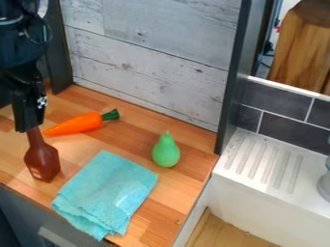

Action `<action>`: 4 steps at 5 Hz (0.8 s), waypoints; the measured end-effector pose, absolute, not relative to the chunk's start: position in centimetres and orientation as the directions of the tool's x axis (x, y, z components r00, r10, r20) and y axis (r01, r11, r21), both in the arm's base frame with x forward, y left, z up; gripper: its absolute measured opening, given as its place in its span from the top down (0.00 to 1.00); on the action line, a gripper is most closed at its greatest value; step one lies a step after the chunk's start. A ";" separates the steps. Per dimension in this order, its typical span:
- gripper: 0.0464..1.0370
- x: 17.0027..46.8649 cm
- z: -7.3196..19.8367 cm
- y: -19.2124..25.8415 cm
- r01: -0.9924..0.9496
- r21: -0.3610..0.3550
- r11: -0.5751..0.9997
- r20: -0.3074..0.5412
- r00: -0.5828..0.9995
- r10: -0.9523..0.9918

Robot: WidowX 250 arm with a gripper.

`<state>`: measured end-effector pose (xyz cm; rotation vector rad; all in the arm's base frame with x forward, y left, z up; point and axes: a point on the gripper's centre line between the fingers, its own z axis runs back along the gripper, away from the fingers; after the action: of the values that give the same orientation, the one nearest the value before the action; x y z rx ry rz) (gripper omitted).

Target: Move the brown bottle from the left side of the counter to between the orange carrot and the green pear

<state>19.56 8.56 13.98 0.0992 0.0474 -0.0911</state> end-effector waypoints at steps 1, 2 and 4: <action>0.04 19.5 13.5 8.5 0.094 0.087 0.992 -0.069 0.994 -0.088; 0.04 20.3 12.5 9.1 0.057 0.041 0.998 -0.051 0.997 -0.055; 0.04 21.3 10.3 9.3 0.029 0.001 1.000 -0.069 0.997 -0.029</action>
<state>21.33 9.33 10.31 0.0015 0.0689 -0.0287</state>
